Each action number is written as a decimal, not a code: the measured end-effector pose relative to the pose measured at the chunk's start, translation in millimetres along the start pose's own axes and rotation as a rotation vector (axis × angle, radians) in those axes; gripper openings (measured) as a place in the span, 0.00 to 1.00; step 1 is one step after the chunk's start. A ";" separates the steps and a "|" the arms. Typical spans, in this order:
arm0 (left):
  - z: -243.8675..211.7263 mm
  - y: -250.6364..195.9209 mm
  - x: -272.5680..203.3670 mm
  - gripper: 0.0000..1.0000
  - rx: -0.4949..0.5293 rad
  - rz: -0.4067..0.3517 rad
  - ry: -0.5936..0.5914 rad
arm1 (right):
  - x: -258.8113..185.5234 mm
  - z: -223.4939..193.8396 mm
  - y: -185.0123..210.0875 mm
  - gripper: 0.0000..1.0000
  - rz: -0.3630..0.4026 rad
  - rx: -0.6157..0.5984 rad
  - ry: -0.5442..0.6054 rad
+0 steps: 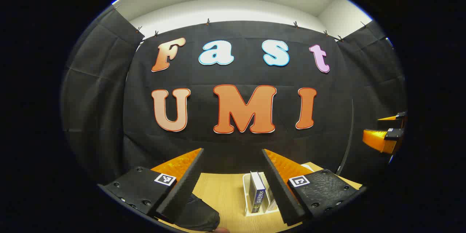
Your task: Open the schoolbag, grab two books from the bookshelf and put them into the schoolbag.
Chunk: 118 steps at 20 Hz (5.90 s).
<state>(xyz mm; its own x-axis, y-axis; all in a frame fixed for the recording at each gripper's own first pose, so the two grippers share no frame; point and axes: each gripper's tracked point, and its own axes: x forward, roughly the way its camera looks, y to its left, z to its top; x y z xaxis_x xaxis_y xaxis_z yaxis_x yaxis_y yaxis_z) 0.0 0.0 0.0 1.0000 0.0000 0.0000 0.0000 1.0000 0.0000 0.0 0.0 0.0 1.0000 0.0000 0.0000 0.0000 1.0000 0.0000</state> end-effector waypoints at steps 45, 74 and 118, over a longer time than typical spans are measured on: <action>-315.7 84.4 -4.6 0.98 0.794 0.047 0.482 | 120.8 -71.4 56.0 0.98 0.195 0.025 0.063; -443.2 163.8 47.0 0.86 1.017 0.036 0.766 | 132.9 -65.3 50.9 0.98 0.118 -0.035 0.061; -269.5 213.9 91.7 0.05 0.357 -0.561 1.011 | 217.4 -143.8 253.6 0.99 0.319 -0.025 0.960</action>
<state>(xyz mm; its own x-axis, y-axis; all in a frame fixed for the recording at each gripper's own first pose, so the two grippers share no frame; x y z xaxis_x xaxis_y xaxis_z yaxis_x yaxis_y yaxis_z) 91.7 213.9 -269.5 0.4092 -0.2744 -0.8702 0.5934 0.8045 0.0253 217.4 253.6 -143.8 0.5306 0.2561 -0.8080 -0.2781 0.9531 0.1195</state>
